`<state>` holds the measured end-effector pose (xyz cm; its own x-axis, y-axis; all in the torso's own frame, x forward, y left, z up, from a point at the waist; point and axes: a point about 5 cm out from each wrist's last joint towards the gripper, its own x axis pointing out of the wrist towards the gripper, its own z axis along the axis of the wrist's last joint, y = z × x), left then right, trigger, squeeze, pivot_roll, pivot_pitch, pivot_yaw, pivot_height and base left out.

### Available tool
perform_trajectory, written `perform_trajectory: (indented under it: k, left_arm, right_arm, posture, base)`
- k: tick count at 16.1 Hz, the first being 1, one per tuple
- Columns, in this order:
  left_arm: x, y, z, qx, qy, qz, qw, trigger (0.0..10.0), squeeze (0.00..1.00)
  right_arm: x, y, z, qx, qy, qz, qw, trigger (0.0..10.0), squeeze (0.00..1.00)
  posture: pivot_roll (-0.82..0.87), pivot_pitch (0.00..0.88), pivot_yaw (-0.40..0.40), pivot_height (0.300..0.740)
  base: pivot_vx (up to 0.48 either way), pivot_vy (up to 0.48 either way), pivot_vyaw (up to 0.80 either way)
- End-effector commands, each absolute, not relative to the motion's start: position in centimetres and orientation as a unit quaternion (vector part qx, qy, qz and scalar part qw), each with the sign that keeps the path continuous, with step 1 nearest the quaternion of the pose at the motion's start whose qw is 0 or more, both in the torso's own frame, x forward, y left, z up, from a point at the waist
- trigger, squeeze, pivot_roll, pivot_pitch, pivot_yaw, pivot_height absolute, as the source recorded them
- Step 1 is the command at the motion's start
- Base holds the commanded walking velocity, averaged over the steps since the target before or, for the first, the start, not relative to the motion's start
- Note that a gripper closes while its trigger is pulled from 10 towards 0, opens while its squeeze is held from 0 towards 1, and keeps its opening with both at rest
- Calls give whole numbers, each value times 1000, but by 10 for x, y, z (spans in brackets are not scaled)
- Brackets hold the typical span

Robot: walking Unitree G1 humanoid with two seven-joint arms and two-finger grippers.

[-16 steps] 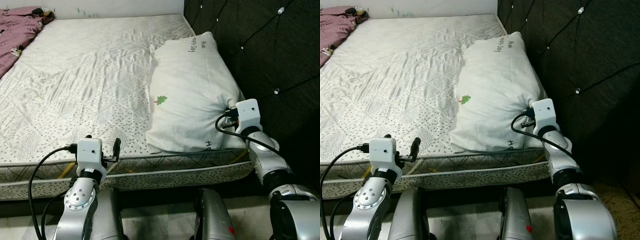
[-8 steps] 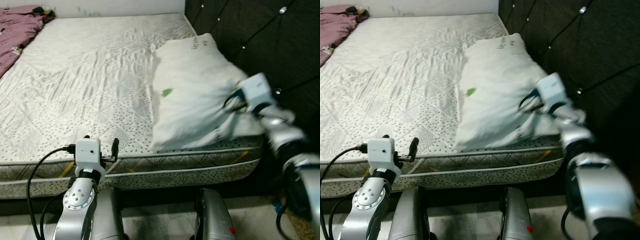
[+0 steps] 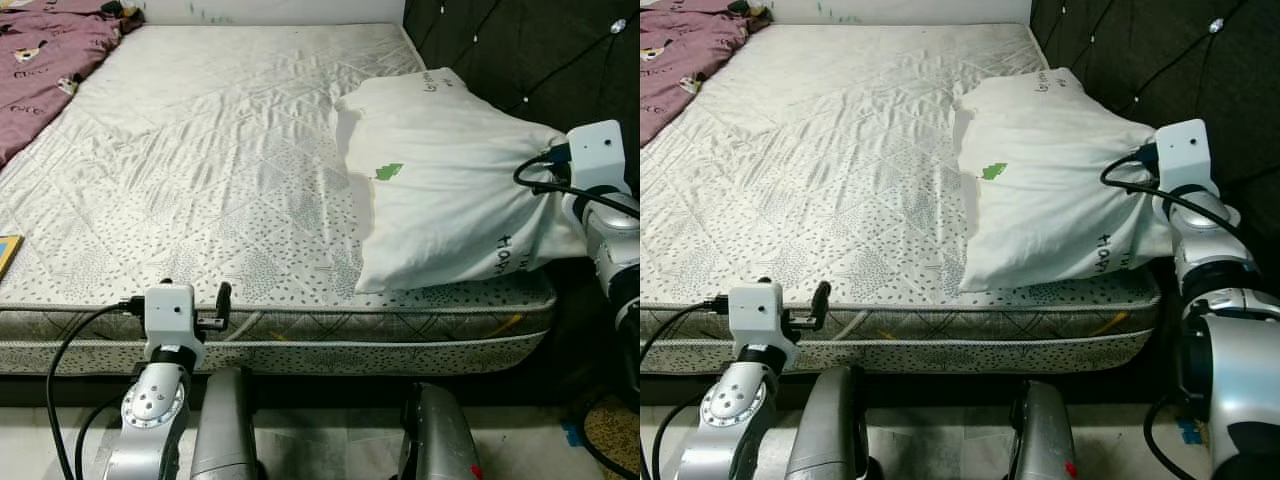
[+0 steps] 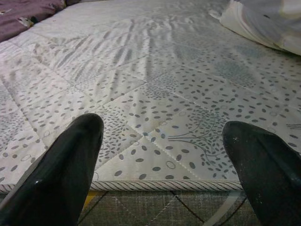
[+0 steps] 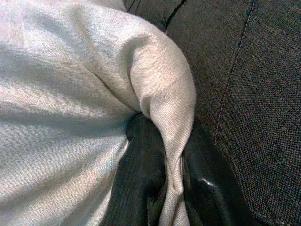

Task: Clean up the room

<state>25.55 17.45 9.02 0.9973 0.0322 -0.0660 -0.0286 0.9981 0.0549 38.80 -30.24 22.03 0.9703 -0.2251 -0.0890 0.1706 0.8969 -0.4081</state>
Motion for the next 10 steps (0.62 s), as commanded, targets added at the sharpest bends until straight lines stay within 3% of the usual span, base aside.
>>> perform_trajectory:
  k: [1,6,10]
  left_arm:
    - [256,173,94,28,27,14,999,10000,0]
    - [254,172,92,28,34,9,999,10000,0]
    - [256,172,92,29,34,4,999,10000,0]
  right_arm:
    - [386,-313,237,-208,42,-122,970,10000,0]
    - [385,-272,171,-194,90,-36,976,10000,0]
    - [381,-260,151,-156,95,-29,983,10000,0]
  posture:
    - [95,34,-12,512]
    - [99,43,2,512]
    - [93,46,10,512]
  base:
    - [0,0,0]
    - [0,0,0]
    - [0,0,0]
